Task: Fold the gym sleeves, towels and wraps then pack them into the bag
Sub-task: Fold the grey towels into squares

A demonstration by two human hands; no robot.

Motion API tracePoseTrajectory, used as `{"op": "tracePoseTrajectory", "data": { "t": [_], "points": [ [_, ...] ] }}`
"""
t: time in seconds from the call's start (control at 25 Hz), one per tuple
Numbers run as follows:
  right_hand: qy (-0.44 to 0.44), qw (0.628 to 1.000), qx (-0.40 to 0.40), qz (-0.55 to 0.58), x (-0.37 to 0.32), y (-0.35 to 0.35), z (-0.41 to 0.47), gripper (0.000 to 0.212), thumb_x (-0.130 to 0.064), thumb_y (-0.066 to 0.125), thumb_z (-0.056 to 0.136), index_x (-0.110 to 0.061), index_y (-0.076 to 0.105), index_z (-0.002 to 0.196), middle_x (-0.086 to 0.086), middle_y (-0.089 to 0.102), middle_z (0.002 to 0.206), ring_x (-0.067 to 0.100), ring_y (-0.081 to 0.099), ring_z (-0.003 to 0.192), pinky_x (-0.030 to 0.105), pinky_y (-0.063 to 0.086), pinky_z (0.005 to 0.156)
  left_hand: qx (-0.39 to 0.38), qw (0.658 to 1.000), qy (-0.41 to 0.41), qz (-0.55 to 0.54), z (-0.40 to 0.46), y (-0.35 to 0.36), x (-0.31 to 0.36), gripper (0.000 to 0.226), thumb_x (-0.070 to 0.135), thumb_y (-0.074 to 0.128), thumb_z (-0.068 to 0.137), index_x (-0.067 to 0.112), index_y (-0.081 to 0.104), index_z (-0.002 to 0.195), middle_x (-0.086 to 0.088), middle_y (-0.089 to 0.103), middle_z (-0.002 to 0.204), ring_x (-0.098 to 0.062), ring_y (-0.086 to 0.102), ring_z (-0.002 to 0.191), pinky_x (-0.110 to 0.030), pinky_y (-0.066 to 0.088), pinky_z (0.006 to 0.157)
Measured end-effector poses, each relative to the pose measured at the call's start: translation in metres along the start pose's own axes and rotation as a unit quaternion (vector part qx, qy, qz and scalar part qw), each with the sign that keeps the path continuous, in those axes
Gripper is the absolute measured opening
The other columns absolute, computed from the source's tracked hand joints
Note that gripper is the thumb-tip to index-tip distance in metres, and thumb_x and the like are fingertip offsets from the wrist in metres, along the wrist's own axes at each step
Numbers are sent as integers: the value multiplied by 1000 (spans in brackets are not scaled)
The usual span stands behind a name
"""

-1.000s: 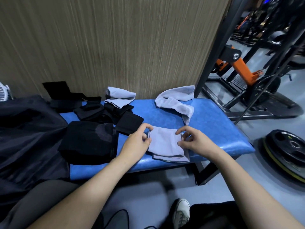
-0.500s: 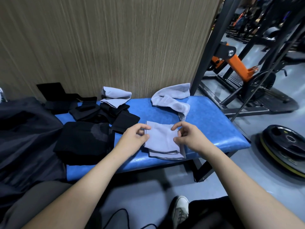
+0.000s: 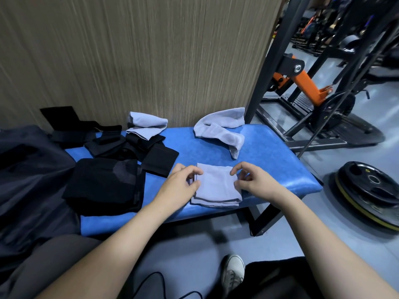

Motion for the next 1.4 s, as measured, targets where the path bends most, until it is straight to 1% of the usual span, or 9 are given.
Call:
{"op": "tracePoseTrajectory", "data": {
  "t": [0.24, 0.4, 0.64, 0.72, 0.8, 0.92, 1.16, 1.28, 1.4],
  "points": [
    [-6, 997, -40, -69, -3, 15, 2, 33, -26, 78, 79, -34, 58, 104, -3, 52, 72, 13, 48, 61, 35, 48, 69, -27, 999, -9, 36, -2, 3, -4, 28, 28, 64, 92, 37, 62, 118, 14, 41, 102, -4, 55, 78, -24, 47, 89],
    [-18, 996, -37, -85, -19, 27, 15, 36, -26, 78, 80, -31, 58, 109, -5, 49, 76, 9, 45, 62, 22, 39, 59, -16, 997, -31, 73, -3, -8, -14, 30, 27, 60, 93, 32, 57, 122, 10, 40, 108, -7, 56, 80, -27, 49, 84],
    [-41, 994, -69, -72, -35, 48, 31, 28, -32, 76, 81, -38, 58, 102, -2, 55, 89, 8, 49, 70, 22, 41, 67, 14, 986, -33, 164, -9, -37, -15, 30, 26, 54, 94, 28, 54, 123, 8, 39, 115, -12, 53, 97, -30, 46, 86],
    [-40, 999, -5, -2, -35, 24, 30, 16, -31, 73, 85, -35, 62, 96, -2, 64, 84, 6, 53, 64, 23, 46, 66, 58, 981, -1, 184, -5, -48, 0, 26, 27, 57, 91, 28, 55, 116, 9, 41, 116, -14, 46, 106, -32, 41, 95],
    [-12, 991, 122, 55, -20, -15, 28, 10, -30, 71, 88, -28, 62, 91, -2, 66, 75, 8, 59, 59, 26, 48, 61, 85, 981, 21, 173, 11, -55, 16, 24, 28, 59, 89, 28, 55, 112, 8, 45, 115, -15, 47, 106, -35, 41, 97],
    [80, 967, 243, 5, 15, -49, 28, 28, -44, 69, 86, -23, 55, 97, -5, 63, 75, 17, 63, 78, 39, 51, 70, 57, 987, 13, 150, 59, -42, 33, 25, 28, 61, 89, 26, 56, 114, 4, 51, 118, -18, 51, 111, -38, 44, 95],
    [117, 946, 274, -127, 34, -42, 53, 54, -64, 69, 75, -21, 50, 101, -1, 64, 105, 28, 59, 104, 43, 44, 88, 35, 972, -6, 231, 158, -1, 41, 34, 20, 61, 86, 24, 51, 119, -1, 52, 121, -25, 53, 114, -35, 41, 78],
    [134, 934, 287, -165, 38, -40, 63, 59, -69, 67, 73, -19, 52, 101, 1, 62, 105, 28, 57, 105, 42, 43, 88, -10, 951, -23, 308, 184, 19, 25, 51, 27, 68, 83, 28, 47, 129, -6, 49, 123, -28, 50, 118, -37, 41, 84],
    [146, 927, 283, -199, 39, -35, 72, 56, -66, 64, 77, -19, 55, 107, 2, 60, 109, 28, 54, 109, 40, 40, 90, -18, 940, -3, 341, 199, 28, 16, 48, 34, 69, 81, 31, 51, 126, -6, 50, 120, -29, 51, 117, -40, 43, 94]
  ]
}}
Point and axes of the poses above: each hand's wrist, its own z-axis towards the middle knuckle, its own y-axis out of the palm, x = y × z, the point moved 10 cm from there along z, towards the middle knuckle
